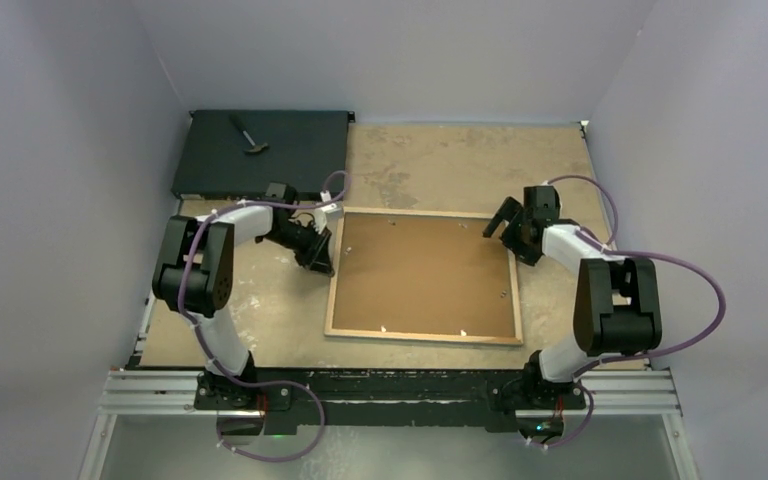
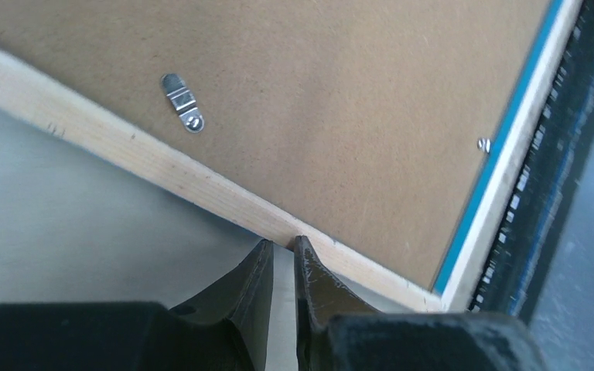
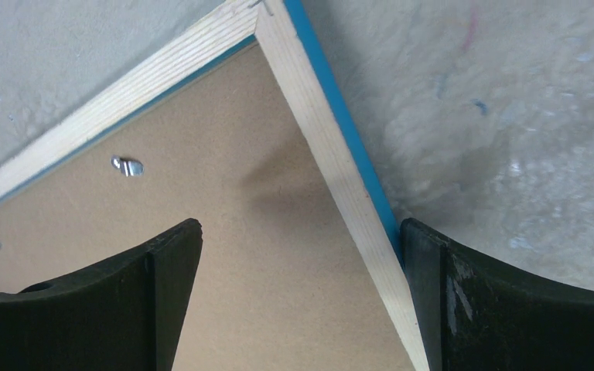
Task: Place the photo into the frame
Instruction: Adjust the photo frame at the center of the board, then install the photo frame at the center of the board.
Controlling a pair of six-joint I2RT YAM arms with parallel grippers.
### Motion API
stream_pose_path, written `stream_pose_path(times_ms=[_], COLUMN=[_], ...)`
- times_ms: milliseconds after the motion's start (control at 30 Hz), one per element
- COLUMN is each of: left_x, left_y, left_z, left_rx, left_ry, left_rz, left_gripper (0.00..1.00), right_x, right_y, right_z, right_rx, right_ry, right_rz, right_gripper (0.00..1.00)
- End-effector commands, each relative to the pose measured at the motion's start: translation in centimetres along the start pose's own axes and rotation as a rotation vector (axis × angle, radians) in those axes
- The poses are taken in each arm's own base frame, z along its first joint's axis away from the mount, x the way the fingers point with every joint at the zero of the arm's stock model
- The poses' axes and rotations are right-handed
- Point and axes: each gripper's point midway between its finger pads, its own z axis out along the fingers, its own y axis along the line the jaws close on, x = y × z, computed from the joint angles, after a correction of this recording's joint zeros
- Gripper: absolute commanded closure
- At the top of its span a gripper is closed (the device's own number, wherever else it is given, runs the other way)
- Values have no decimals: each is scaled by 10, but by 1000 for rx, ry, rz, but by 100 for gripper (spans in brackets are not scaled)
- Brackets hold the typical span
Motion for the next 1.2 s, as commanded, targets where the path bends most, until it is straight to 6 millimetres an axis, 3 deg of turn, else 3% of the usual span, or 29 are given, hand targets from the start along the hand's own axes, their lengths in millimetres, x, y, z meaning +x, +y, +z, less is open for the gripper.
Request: stream_pose_path(times_ms=[0, 133, 367, 467, 600, 667, 733, 833, 1033, 1167], left_x=[43, 37, 24, 6, -19, -29, -35, -42, -39, -29], left_y=[-46, -63, -48, -36, -24, -18, -14, -7, 3, 10], left_z=[23, 31, 16, -3, -25, -28, -26, -20, -3, 3], left_rx=[115, 151, 78, 42, 2, -21, -22, -25, 6, -12], left_ry=[173, 189, 170, 109, 13, -22, -50, -87, -102, -83], left_rz=[29, 68, 51, 24, -31, -71, -104, -141, -239, -250], left_gripper=[88, 89, 90, 90, 80, 74, 69, 67, 63, 65], right_x=[-8, -8, -15, -22, -58, -75, -76, -54, 43, 88], right_y=[16, 16, 26, 26, 24, 30, 42, 74, 162, 203], right_z=[-20, -18, -21, -37, -75, -92, -99, -96, -82, -83], right_rx=[-77, -81, -122, -104, -52, -68, -130, -257, -448, -564], right_ry=[-69, -52, -67, -93, -267, -356, -364, -307, -126, -55], right_rz=[35, 22, -18, -26, -1, -1, -2, -28, -128, -173], right_gripper=[1, 1, 1, 1, 1, 1, 1, 5, 9, 10])
